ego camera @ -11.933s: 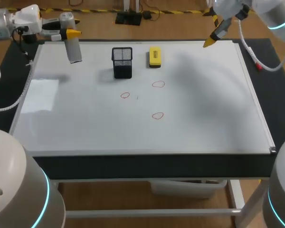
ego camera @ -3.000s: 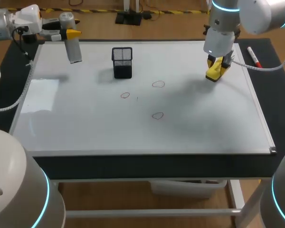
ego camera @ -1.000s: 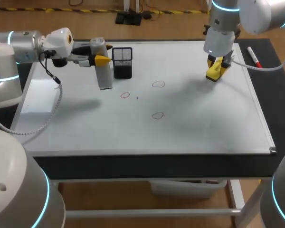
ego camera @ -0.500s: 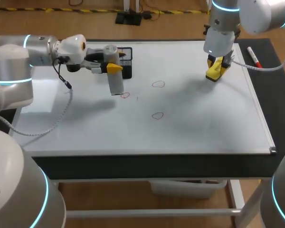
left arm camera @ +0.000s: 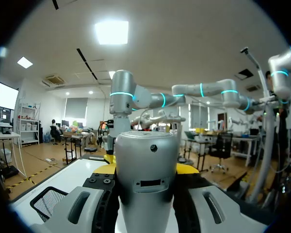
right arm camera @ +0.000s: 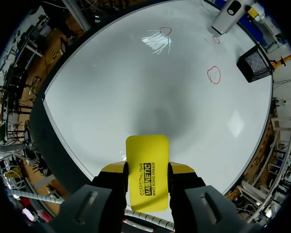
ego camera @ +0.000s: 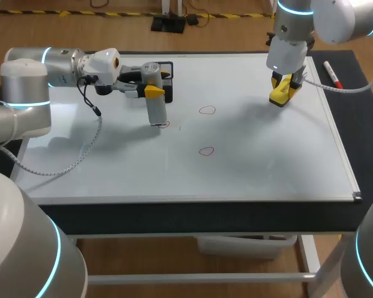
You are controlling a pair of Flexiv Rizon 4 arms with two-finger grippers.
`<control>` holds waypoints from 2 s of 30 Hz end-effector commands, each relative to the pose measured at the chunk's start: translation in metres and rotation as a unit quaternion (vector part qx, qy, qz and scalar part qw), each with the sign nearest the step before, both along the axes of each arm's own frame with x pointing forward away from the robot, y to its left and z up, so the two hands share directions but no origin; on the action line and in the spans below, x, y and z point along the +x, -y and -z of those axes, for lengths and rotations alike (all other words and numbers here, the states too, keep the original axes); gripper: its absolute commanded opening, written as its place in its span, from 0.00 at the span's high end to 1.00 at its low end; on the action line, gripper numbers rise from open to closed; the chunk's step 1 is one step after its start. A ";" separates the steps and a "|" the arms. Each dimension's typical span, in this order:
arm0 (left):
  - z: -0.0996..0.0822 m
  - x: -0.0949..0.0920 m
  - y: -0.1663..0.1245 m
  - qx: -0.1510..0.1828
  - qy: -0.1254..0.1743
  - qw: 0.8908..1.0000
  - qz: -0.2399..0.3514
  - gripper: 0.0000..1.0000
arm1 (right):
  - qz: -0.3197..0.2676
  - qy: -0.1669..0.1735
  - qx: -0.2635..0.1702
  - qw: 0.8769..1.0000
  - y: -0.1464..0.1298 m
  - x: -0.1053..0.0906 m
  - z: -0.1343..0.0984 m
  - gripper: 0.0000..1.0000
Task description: Pick up the inspection probe, press it on each red-marked spot on the whiteboard one by one, put down the probe, pick up the eraser, and wipe off all the red marks.
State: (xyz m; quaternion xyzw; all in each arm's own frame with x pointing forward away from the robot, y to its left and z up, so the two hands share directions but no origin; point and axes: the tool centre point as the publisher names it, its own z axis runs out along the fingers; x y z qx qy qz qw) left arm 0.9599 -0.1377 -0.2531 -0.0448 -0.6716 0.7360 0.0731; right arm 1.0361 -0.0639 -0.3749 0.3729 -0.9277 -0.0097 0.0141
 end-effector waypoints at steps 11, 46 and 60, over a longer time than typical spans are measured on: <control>0.014 0.013 0.008 -0.001 -0.001 0.999 0.042 1.00 | -0.001 -0.002 -0.002 1.000 0.000 0.002 -0.001 1.00; 0.026 0.012 0.012 0.010 -0.007 0.999 0.049 1.00 | -0.001 -0.002 -0.002 1.000 0.000 0.002 -0.001 1.00; 0.026 0.010 0.013 0.010 -0.006 0.999 0.051 1.00 | -0.001 -0.002 -0.002 1.000 0.000 0.002 -0.001 1.00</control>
